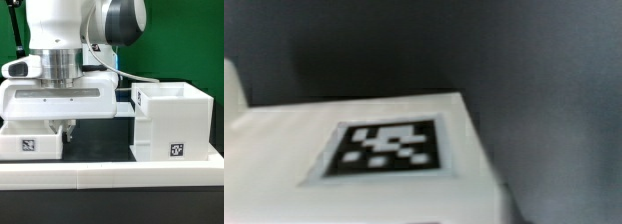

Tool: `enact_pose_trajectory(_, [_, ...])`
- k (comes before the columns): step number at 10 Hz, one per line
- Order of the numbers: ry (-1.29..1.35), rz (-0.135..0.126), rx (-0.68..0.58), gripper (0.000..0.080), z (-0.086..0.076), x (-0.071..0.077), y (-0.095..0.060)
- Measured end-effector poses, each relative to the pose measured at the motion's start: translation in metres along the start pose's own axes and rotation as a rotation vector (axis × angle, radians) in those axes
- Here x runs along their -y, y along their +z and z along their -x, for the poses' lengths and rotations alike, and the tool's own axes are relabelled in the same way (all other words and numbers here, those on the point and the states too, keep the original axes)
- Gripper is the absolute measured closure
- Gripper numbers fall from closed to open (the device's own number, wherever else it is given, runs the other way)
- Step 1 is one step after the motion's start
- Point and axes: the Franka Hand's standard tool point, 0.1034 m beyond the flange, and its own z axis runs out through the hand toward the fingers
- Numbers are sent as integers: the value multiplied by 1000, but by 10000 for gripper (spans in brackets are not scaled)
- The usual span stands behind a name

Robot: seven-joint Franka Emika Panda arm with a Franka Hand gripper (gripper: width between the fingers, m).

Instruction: Assemble drawer

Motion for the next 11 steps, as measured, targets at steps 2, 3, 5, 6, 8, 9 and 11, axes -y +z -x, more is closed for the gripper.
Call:
enact_pose_trajectory(2, [0,0,0,758,0,0,0])
enact_pose_trajectory(3, [0,0,0,758,0,0,0])
enact_pose_trajectory(5, [1,-4,5,759,-1,3,-1])
enact_pose_trajectory(6, [-38,-18,14,758,-8,23,-17])
enact_pose_trajectory(8, [-98,-25,4,758,-17,41,-34])
enact_pose_trajectory(9, [-148,-28,-1,758,-20,47,-40])
enact_pose_trajectory(11, [-188,-26,1,758,-18,44,-38])
